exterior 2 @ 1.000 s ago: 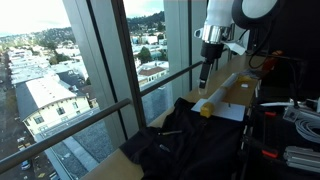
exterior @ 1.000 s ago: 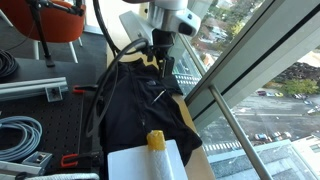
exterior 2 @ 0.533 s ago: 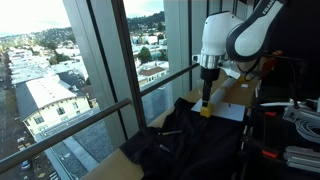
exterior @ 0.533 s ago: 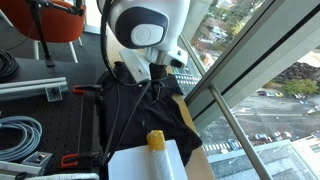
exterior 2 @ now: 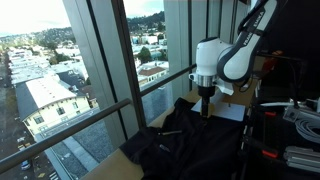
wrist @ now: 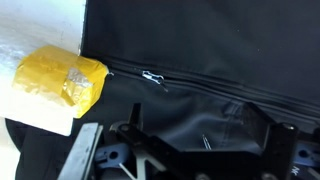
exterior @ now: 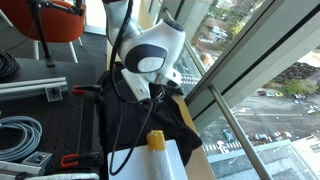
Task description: Zip up the jersey
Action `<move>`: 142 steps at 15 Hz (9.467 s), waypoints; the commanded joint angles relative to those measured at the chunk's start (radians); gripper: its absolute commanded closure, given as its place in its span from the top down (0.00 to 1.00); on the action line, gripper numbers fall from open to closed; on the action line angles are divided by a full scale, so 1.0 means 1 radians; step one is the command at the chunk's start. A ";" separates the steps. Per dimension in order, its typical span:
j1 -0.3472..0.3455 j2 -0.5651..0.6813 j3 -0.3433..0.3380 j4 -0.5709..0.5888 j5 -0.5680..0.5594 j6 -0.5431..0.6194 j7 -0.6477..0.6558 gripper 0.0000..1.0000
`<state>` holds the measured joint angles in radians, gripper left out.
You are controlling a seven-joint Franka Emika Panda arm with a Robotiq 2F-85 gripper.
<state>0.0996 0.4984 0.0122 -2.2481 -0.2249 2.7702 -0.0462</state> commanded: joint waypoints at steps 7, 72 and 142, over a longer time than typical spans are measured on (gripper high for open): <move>0.045 0.161 -0.048 0.118 -0.019 0.000 0.005 1.00; 0.287 0.284 0.011 0.417 -0.136 -0.262 0.002 0.02; 0.322 0.301 0.192 0.498 -0.133 -0.443 -0.190 0.02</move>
<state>0.4488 0.8185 0.2073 -1.7253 -0.3474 2.3172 -0.2152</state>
